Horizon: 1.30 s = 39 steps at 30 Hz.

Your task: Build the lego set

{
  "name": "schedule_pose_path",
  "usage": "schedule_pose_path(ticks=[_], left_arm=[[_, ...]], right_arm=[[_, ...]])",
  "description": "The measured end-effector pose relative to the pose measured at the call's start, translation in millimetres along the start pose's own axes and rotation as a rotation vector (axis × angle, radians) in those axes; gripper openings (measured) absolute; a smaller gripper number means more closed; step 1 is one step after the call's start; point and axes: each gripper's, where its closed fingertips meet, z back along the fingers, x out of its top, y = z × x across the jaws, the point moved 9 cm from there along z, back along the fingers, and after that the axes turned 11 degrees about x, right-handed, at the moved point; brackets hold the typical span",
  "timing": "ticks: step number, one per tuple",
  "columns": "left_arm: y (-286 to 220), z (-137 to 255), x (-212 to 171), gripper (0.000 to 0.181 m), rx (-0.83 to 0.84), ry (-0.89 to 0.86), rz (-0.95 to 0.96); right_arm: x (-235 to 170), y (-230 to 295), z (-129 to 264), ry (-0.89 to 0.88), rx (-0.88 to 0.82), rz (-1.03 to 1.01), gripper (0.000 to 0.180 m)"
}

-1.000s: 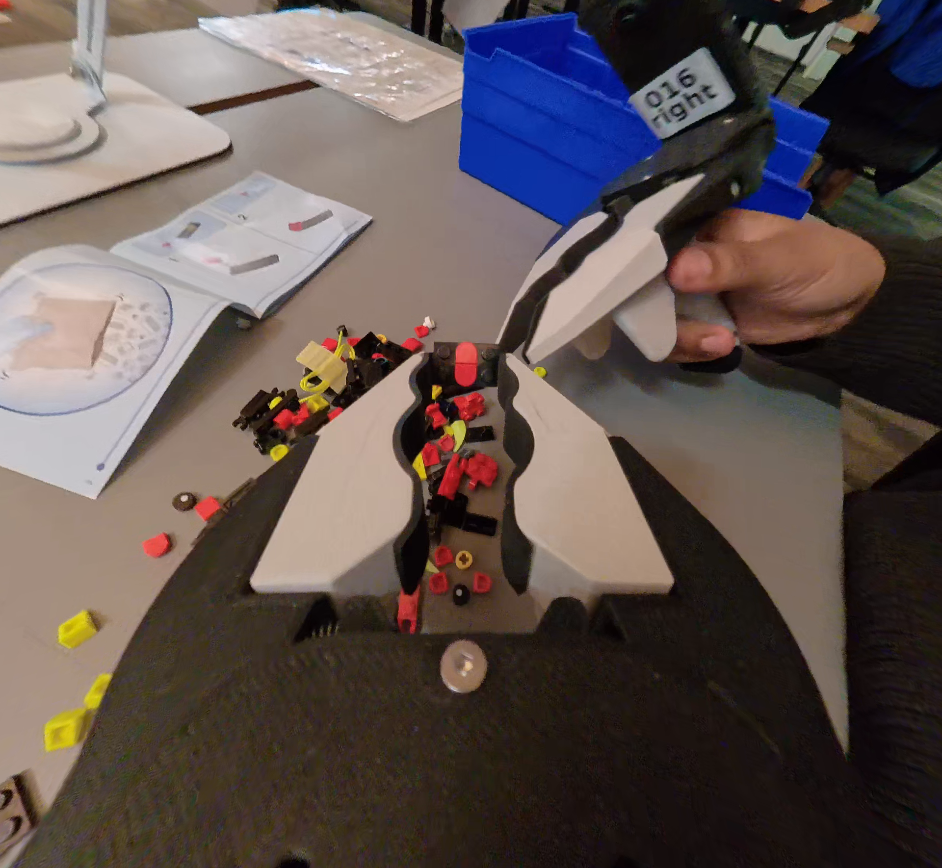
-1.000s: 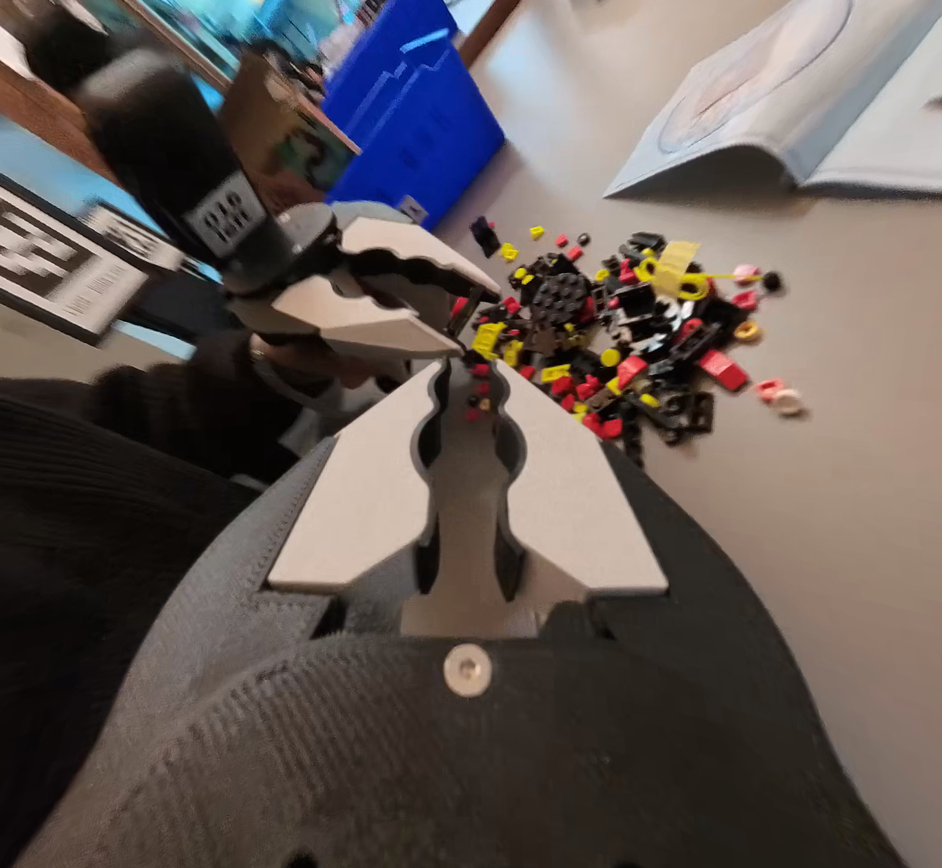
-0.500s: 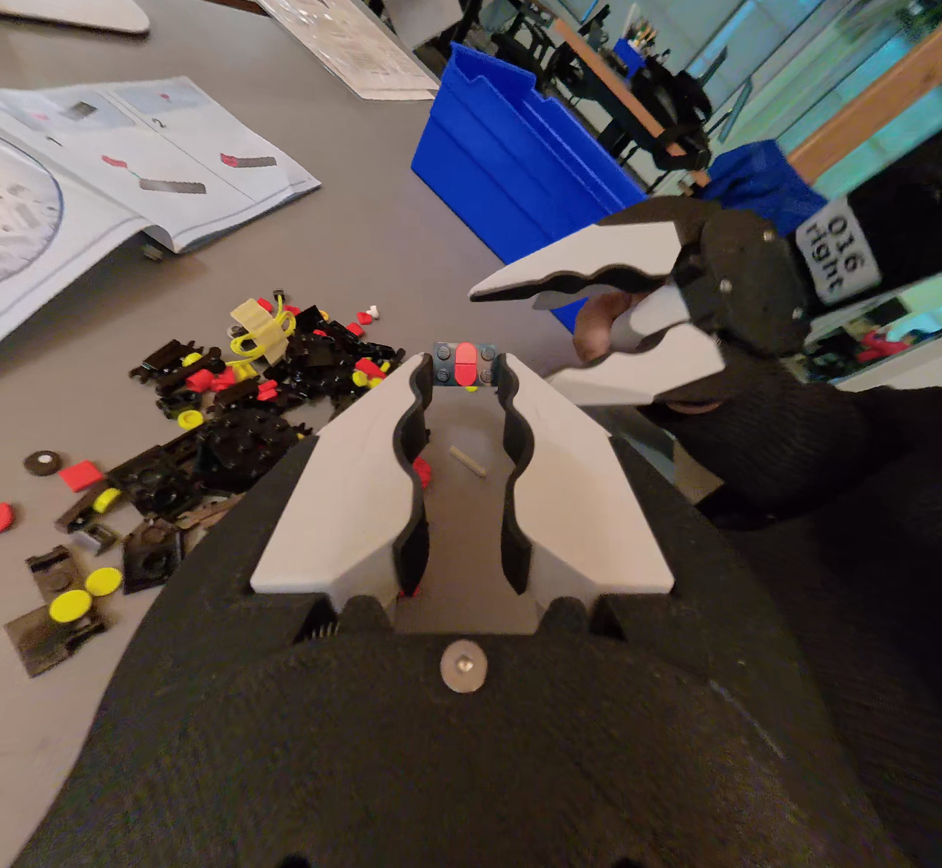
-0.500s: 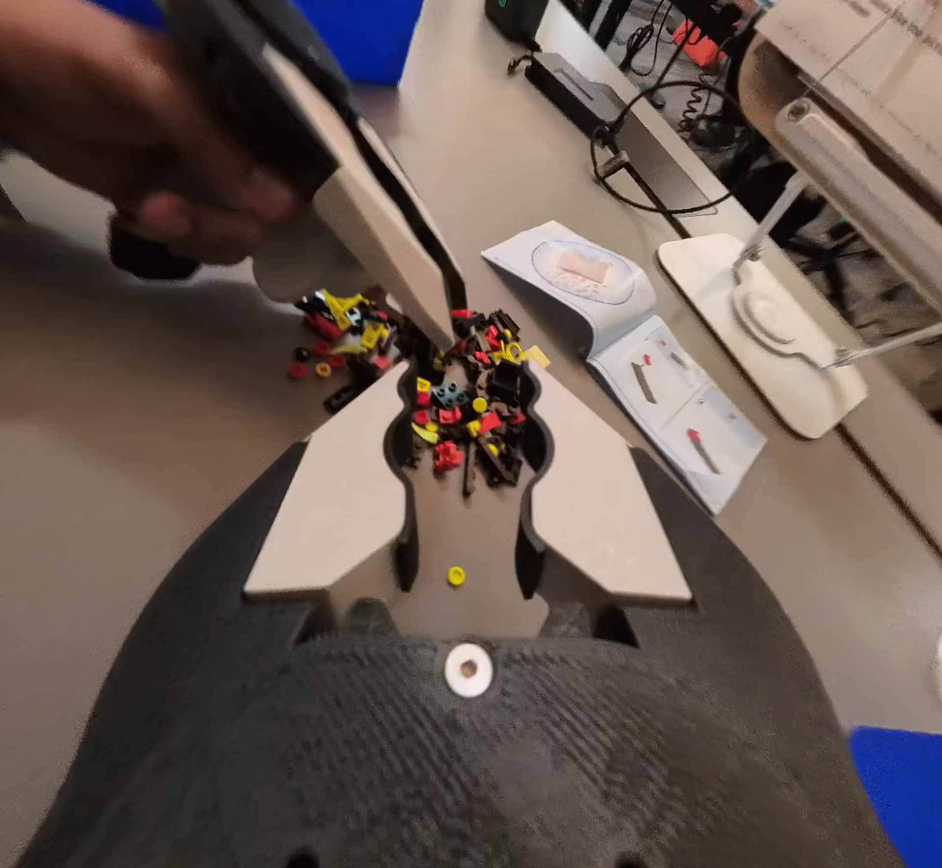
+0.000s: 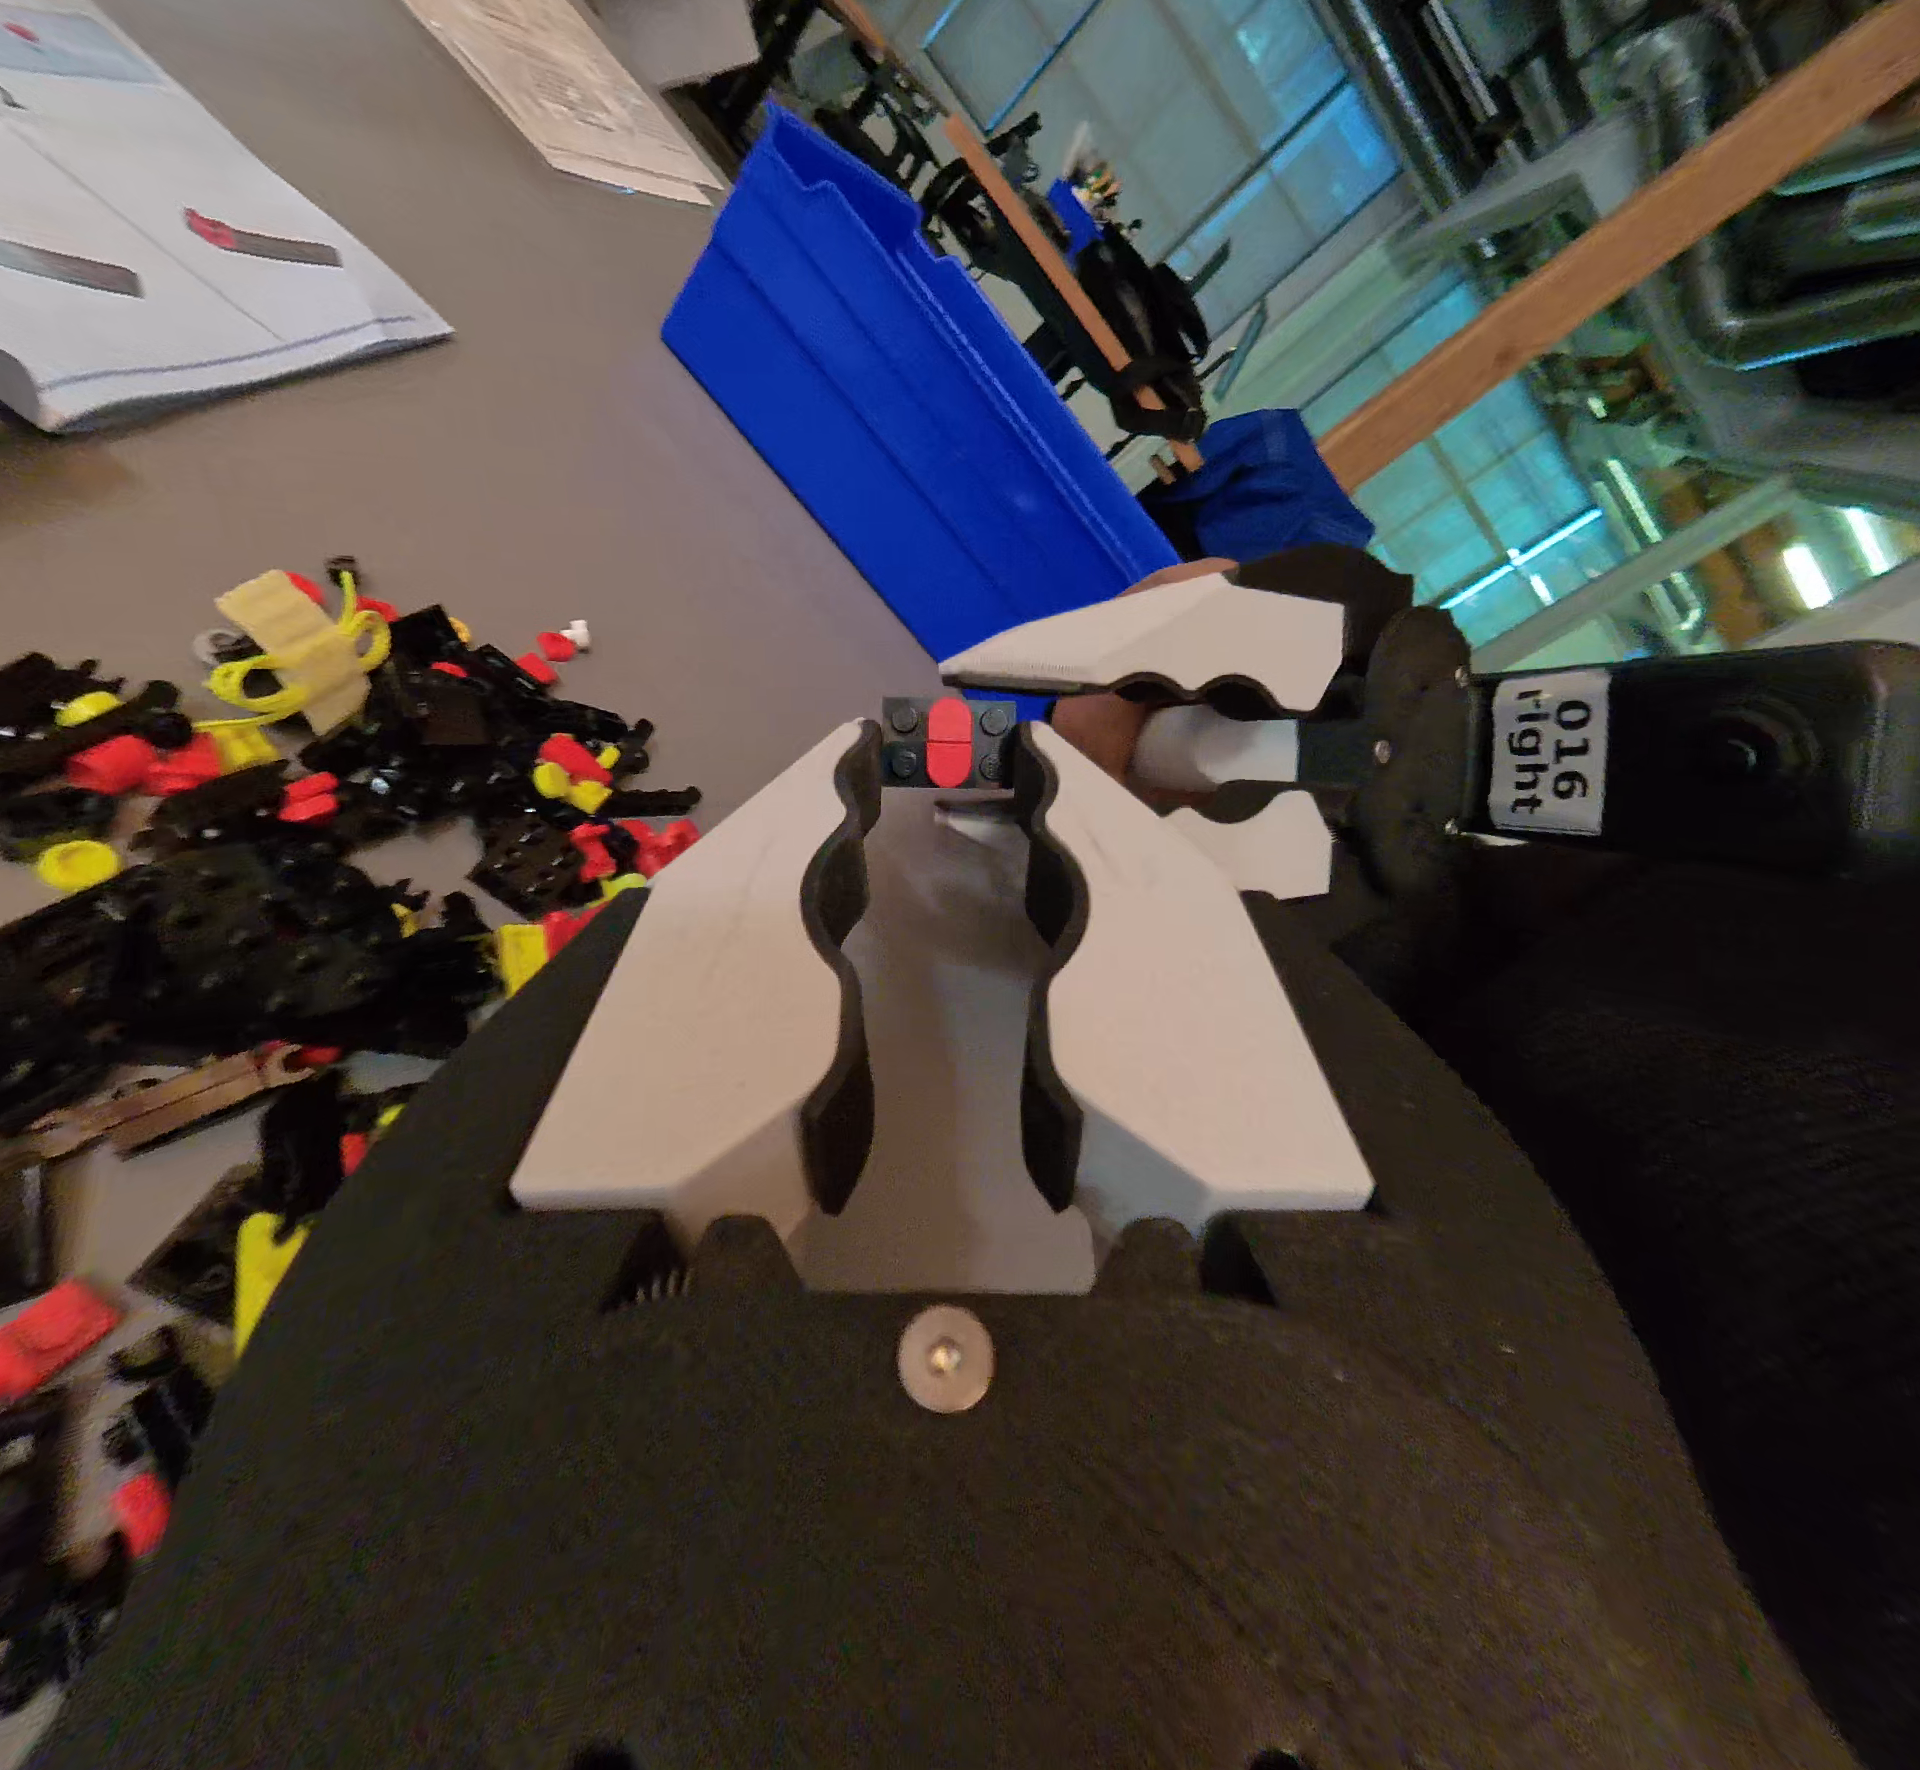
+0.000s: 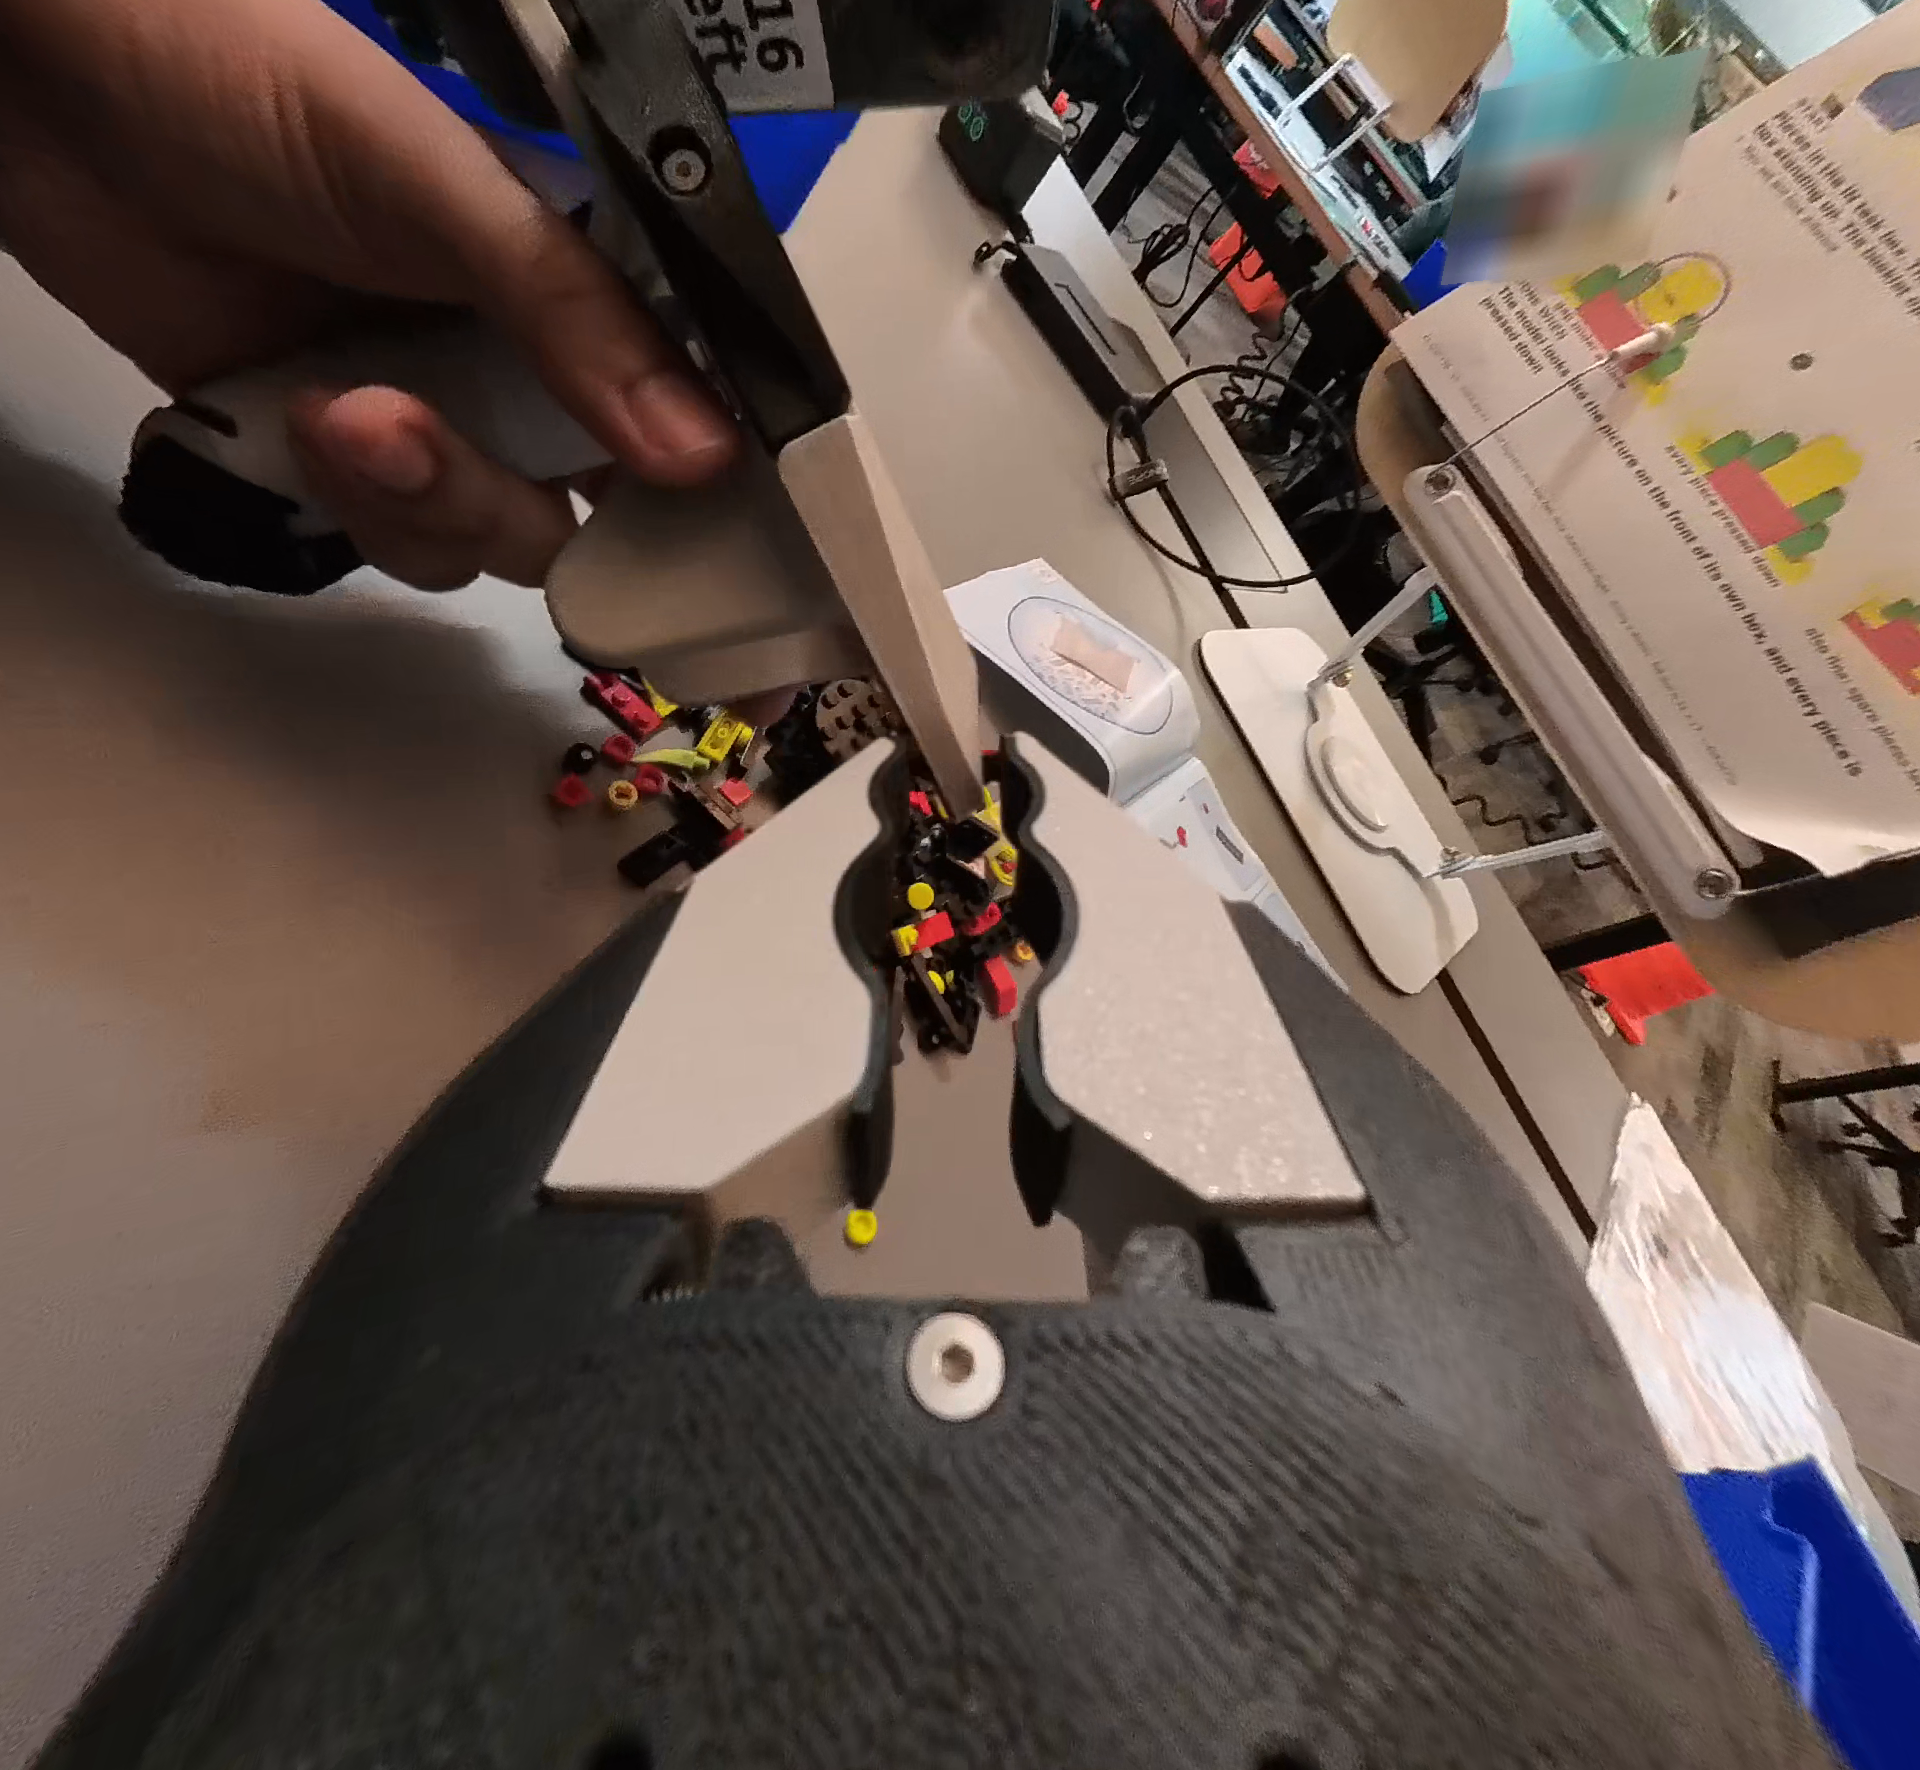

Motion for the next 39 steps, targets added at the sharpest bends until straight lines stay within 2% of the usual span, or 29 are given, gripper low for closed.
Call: schedule_pose_path(ticks=[5, 8, 12, 15, 18, 25, 37, 39], left_arm=[[1, 0, 0, 0.023, -0.017, -0.006, 0.037], [5, 2, 2, 0.037, 0.02, -0.015, 0.032], [16, 12, 10, 0.044, 0.119, -0.048, -0.001], [25, 23, 17, 0.044, 0.2, -0.097, -0.022], [34, 31, 21, 0.043, 0.251, -0.122, -0.009], [40, 35, 24, 0.042, 0.184, -0.141, 0.092], [31, 25, 18, 0.042, 0.234, -0.064, -0.051], [32, 25, 18, 0.042, 0.233, -0.066, -0.045]], right_arm=[[-2, -2, 1, 0.015, 0.001, -0.012, 0.014], [-9, -7, 0, 0.043, 0.004, -0.042, 0.014], [-35, -17, -8, 0.162, 0.064, -0.2, 0.014], [-60, -26, -13, 0.275, 0.072, -0.32, 0.014], [-73, -33, -12, 0.31, 0.064, -0.395, 0.015], [-89, -36, -13, 0.337, 0.137, -0.542, 0.015], [-101, -38, -8, 0.374, 0.178, -0.673, 0.016], [-101, -39, -9, 0.384, 0.15, -0.64, 0.03]])
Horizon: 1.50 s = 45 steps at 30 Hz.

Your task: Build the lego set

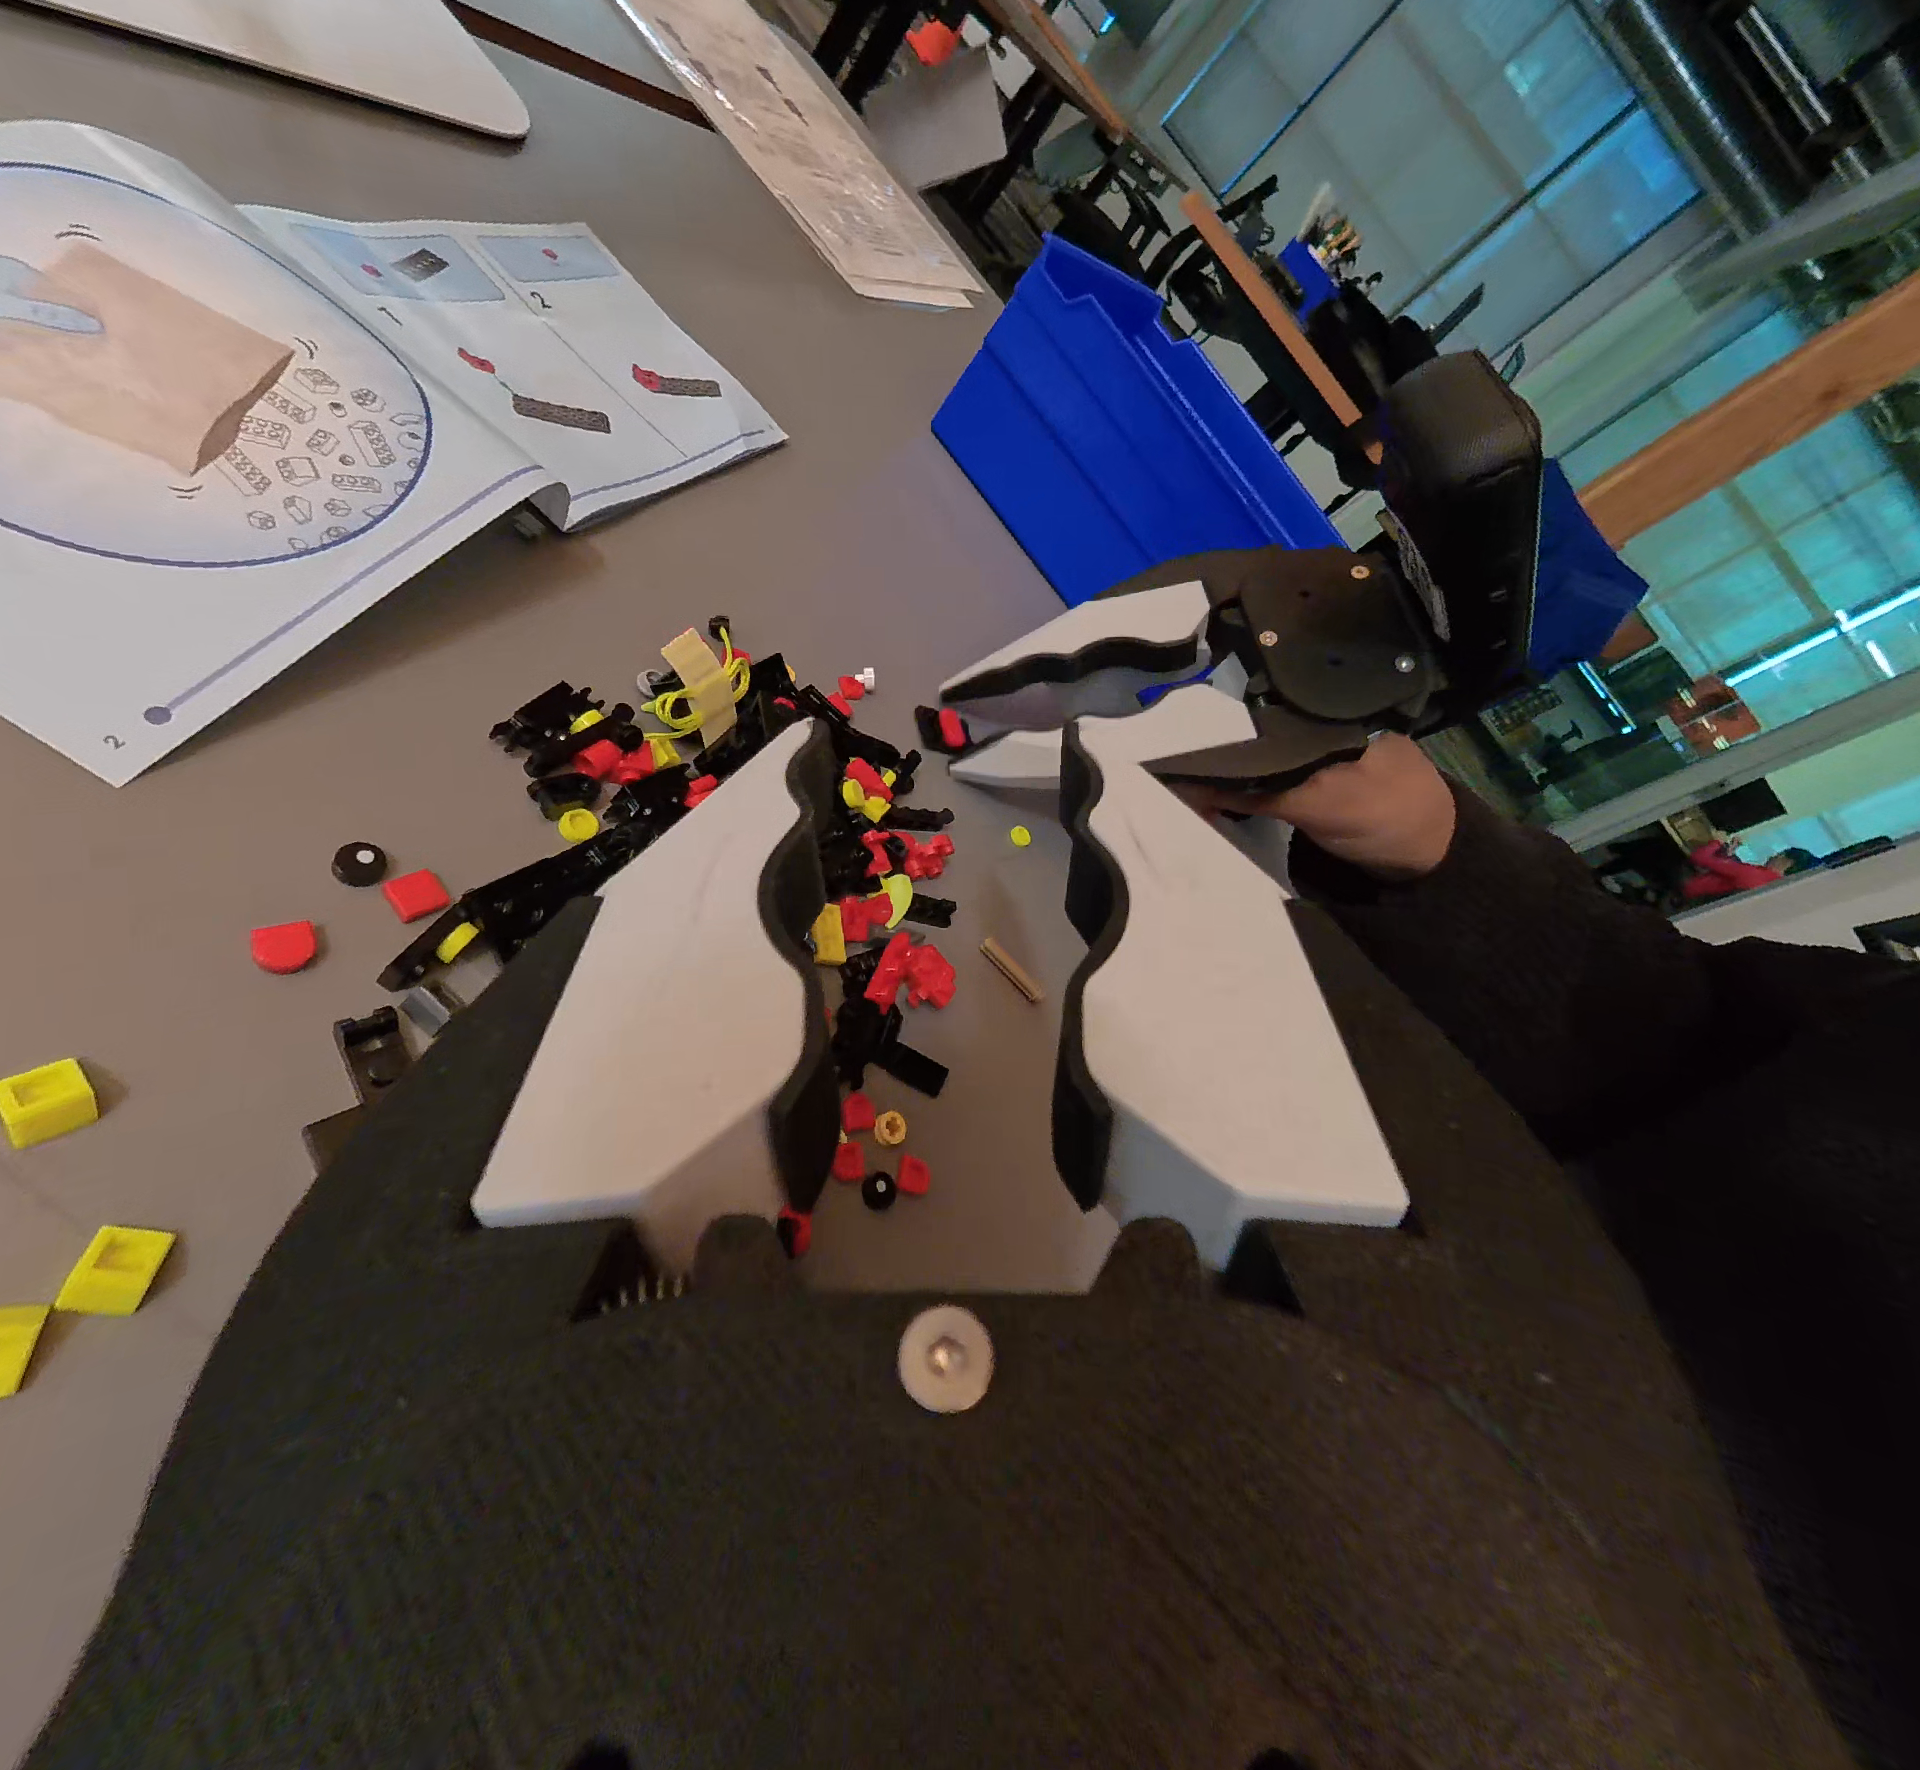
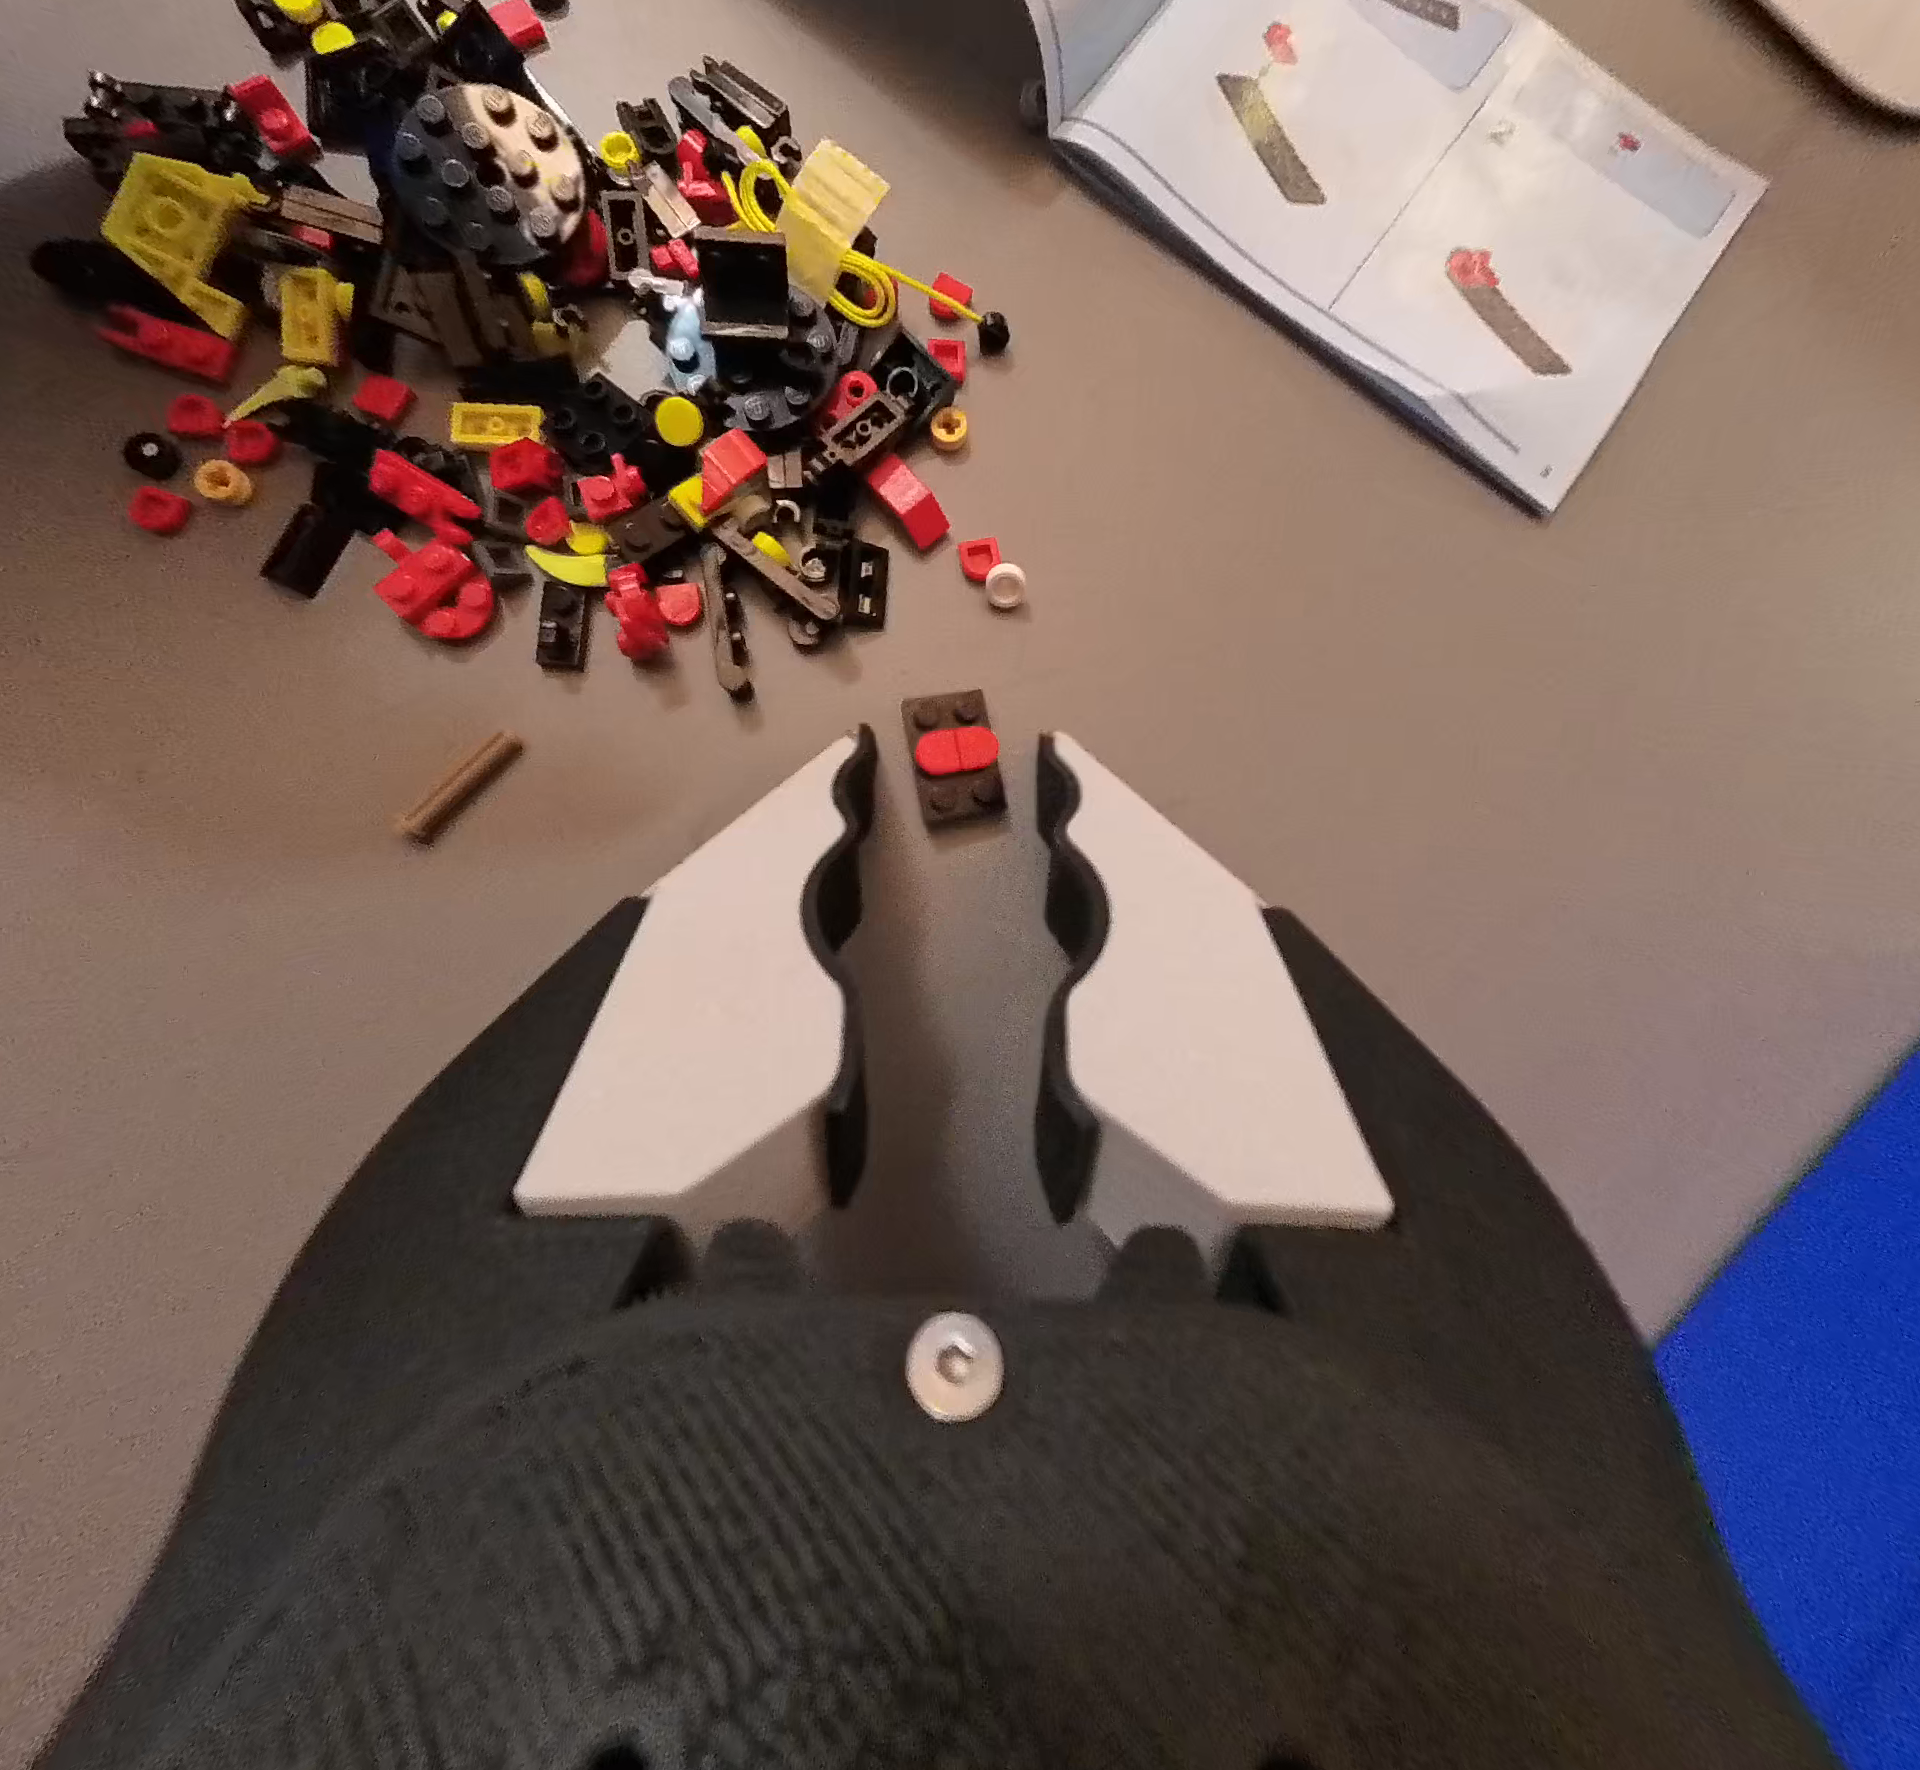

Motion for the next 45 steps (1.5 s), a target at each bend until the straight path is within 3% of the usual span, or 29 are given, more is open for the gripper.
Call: schedule_pose_path(ticks=[5, 12, 18, 25, 30, 34, 41, 45], left_arm=[[1, 1, 1, 0.041, -0.002, -0.01, 0.015], [0, -1, -1, 0.041, -0.011, 0.002, 0.016], [-2, -2, -2, 0.041, -0.014, 0.008, 0.01], [-2, -1, -2, 0.041, -0.017, 0.007, 0.016], [-3, -4, -6, 0.042, -0.049, 0.051, 0.037], [-12, -9, -12, 0.042, -0.166, 0.127, 0.1], [-19, -4, -9, 0.025, -0.229, 0.085, 0.047], [-23, -2, -8, 0.024, -0.276, 0.07, 0.042]], right_arm=[[11, 9, 3, -0.064, -0.015, 0.095, 0.035], [13, 26, -6, -0.064, 0.112, 0.134, 0.02], [11, 29, -12, -0.012, 0.101, 0.166, 0.004], [21, 32, 5, -0.122, 0.104, 0.248, 0.003], [40, 64, 36, -0.378, -0.037, 0.628, 0.001], [41, 83, 38, -0.371, -0.212, 0.853, 0.003], [40, 87, 36, -0.347, -0.263, 0.903, 0.003], [40, 86, 37, -0.347, -0.273, 0.903, 0.003]])
